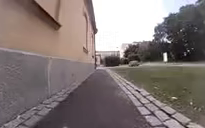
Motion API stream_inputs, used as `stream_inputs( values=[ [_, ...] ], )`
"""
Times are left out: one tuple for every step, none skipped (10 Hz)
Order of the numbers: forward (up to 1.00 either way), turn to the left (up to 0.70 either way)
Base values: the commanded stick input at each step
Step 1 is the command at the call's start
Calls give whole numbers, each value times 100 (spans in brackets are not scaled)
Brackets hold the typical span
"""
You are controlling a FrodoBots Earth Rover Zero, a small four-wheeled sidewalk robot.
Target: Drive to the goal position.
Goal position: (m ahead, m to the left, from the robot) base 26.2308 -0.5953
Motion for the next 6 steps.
stream_inputs(
  values=[
    [70, 0],
    [70, 0],
    [70, 0],
    [70, 0],
    [70, 0],
    [70, 0]
  ],
)
